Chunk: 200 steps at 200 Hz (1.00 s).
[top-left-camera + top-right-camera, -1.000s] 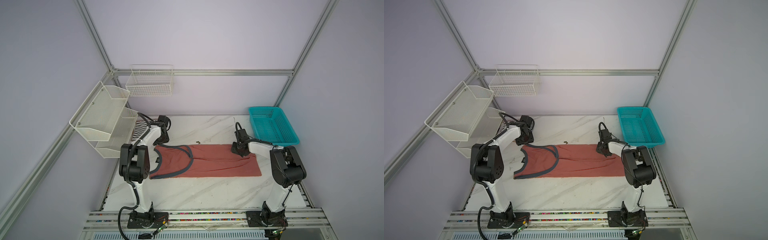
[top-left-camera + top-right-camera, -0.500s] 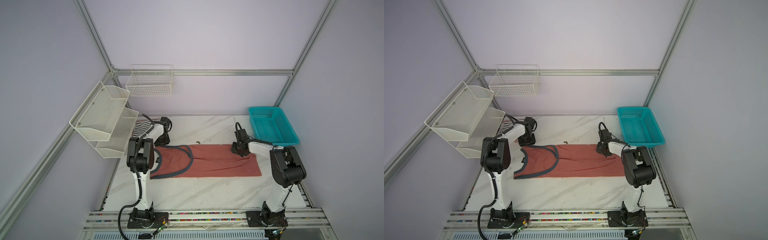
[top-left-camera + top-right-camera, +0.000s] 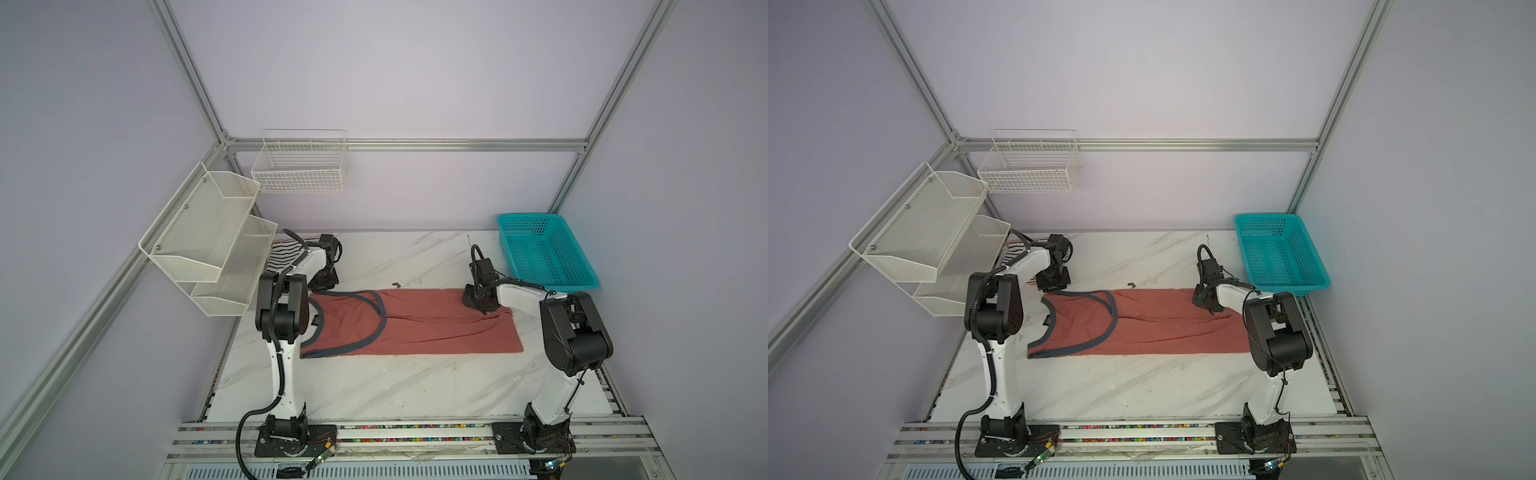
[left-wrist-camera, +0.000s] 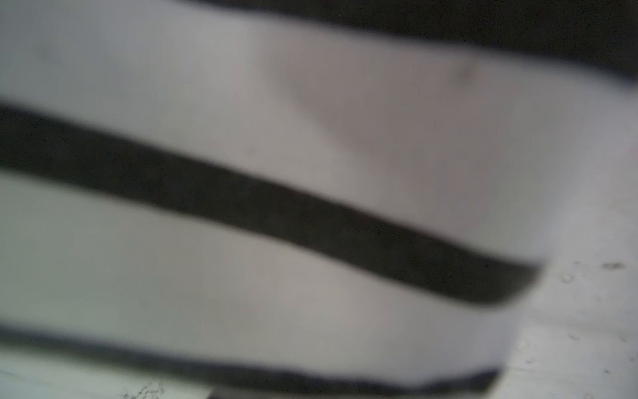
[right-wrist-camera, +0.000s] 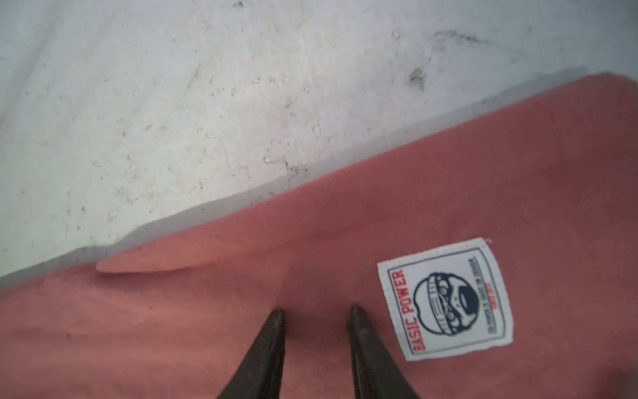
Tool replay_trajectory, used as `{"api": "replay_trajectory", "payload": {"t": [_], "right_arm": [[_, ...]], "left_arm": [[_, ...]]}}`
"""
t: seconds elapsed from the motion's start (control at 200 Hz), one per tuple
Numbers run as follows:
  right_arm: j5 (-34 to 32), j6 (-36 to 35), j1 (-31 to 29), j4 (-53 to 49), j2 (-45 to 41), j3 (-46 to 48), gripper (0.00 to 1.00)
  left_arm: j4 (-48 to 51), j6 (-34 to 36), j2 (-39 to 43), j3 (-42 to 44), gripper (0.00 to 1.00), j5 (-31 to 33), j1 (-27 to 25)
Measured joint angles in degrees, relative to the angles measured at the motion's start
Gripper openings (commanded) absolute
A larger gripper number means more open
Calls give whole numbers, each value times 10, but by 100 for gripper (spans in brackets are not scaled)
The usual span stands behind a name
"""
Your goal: Fold and stack the tank tops
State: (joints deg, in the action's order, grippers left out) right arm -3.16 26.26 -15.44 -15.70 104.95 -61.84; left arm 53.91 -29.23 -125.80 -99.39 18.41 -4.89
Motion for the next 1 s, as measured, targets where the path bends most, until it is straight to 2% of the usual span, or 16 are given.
{"api": "replay_trajectory", "payload": {"t": [0.095,0.195,0.535,0.79,1.0], "right_arm": [[0,0,0,0,0,0,36],[0,0,0,0,-1,1,36],[-2,0,0,9,-8,16,35],[-3,0,0,15,-12,23,35],[-3,0,0,15,-12,23,35]], "left_arm": [[-1,-1,0,0,16,0,0],[-2,-1,0,0,0,0,0],[-16,-3,27,8,0,14,0],[-79,-18,169,104,0,23,0],[-109,-22,196,181,0,35,0]]}}
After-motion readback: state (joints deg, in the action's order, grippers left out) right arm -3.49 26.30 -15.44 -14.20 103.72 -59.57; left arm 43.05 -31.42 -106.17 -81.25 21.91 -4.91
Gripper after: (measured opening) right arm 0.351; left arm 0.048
